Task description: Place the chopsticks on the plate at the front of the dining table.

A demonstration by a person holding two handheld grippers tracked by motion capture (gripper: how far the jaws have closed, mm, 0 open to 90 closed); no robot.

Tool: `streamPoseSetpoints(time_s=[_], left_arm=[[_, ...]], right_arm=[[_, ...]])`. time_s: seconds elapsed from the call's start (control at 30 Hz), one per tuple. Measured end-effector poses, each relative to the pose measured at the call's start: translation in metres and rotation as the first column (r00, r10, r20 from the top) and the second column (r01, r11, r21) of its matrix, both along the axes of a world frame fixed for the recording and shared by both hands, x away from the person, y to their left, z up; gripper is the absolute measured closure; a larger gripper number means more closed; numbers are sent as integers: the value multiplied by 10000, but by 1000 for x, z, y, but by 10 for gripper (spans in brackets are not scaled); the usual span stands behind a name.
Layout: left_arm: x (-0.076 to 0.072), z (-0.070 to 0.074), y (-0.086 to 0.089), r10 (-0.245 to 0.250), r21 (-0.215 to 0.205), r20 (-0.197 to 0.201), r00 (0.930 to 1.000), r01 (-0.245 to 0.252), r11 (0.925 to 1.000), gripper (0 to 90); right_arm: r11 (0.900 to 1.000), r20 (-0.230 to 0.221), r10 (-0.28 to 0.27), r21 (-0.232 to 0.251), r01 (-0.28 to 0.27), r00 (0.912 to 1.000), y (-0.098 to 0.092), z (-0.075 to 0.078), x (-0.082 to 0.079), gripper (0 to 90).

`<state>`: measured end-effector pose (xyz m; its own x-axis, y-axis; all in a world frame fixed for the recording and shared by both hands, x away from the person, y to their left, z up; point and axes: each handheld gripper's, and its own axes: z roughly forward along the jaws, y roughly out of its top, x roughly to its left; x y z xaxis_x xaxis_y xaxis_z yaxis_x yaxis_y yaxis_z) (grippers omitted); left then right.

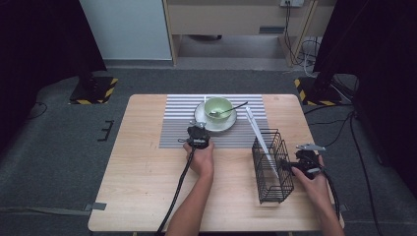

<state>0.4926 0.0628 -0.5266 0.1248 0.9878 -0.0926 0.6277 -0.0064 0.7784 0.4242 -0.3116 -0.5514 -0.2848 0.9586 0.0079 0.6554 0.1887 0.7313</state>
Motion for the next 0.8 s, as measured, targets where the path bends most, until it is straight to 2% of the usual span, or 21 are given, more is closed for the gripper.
streamPoseSetpoints(time_s=[0.37,0.47,0.6,0.8], left_arm=[[2,-1,0,2,-227,78,10000,-1,9997,811],[2,-1,-1,-96,-30,137,9999,97,9999,796],[1,0,-3,-44,255,305,9995,36,9997,659],[-9,12,-4,-407,847,730,9965,344,9958,513]], right_arm=[[10000,2,13,-2,-13,10000,0,0,0,49],[10000,-3,28,4,-28,10000,0,0,0,49],[10000,-3,33,7,-33,10000,0,0,0,49],[10000,-4,35,8,-35,10000,0,0,0,49]])
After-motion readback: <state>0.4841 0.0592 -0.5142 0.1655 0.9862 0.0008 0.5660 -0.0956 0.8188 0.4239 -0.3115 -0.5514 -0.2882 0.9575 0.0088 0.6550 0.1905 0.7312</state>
